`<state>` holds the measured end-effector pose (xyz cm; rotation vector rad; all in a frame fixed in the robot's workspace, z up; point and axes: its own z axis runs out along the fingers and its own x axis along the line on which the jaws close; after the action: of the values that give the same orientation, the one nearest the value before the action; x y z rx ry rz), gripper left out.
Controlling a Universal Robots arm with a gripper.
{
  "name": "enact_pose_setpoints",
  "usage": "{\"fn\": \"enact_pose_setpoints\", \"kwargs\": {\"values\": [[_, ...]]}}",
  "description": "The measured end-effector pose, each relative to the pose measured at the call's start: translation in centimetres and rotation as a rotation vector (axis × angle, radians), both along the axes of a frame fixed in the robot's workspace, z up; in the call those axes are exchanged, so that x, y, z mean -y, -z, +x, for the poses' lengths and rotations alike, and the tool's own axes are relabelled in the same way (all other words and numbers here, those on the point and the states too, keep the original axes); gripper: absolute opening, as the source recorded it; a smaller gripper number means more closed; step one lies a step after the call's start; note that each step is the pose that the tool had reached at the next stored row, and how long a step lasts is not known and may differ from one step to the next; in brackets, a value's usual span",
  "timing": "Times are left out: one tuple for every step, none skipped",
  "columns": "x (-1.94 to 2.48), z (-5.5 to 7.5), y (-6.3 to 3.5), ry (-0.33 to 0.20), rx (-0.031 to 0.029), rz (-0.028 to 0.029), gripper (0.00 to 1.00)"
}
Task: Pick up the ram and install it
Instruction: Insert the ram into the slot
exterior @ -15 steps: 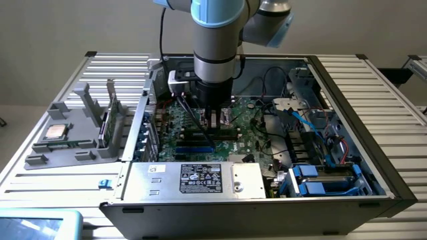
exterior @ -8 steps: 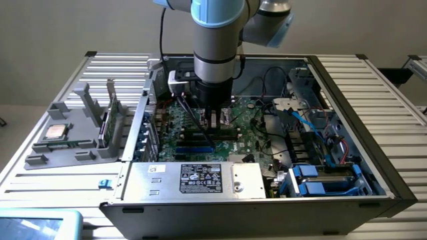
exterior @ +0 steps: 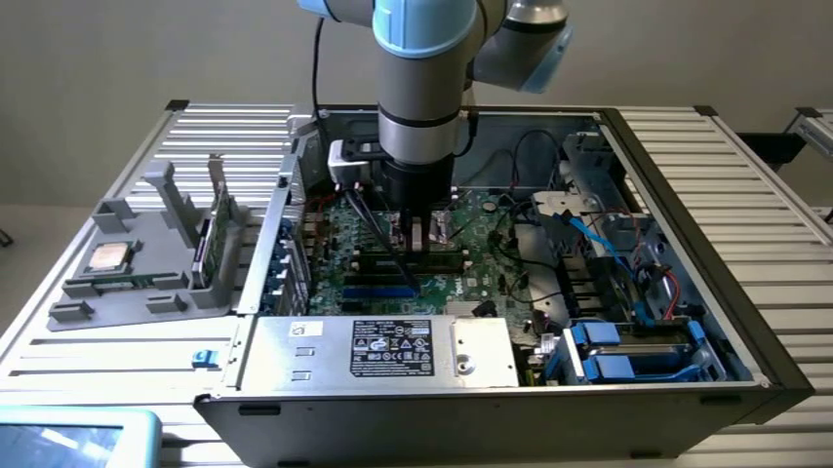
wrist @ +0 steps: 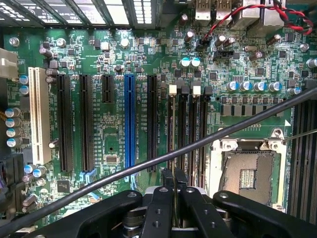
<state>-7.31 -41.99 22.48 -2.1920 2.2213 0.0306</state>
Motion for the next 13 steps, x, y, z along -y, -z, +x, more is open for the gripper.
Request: {"fn": "enact_pose_setpoints", "kwargs": {"values": [[0.0,0.0,0.0,0.0,-0.0001,0.0001,0.11],[0.0,0.0,0.0,0.0,-0.0001,0.0001,0.11],[0.0,0.0,0.01,0.0,0.0,0.0001,0.11],[0.0,0.0,0.01,0.0,-0.0002,0.0002,0.11],[0.0,0.0,0.01,0.0,-0.0002,0.0001,0.13],[0.0,0.0,0.01,0.0,-0.0001,0.0001,0.13],[0.0,0.0,0.01,0.0,-0.0001,0.0003,0.19],[0.0,0.0,0.01,0.0,-0.0001,0.0003,0.25],[0.0,0.0,0.01,0.0,0.0,0.0002,0.25],[0.0,0.0,0.01,0.0,0.0,0.0002,0.32],[0.0,0.0,0.01,0.0,0.0,0.0002,0.32],[0.0,0.0,0.01,0.0,0.0,0.0002,0.32],[0.0,0.0,0.01,0.0,0.0,0.0002,0.32]]}}
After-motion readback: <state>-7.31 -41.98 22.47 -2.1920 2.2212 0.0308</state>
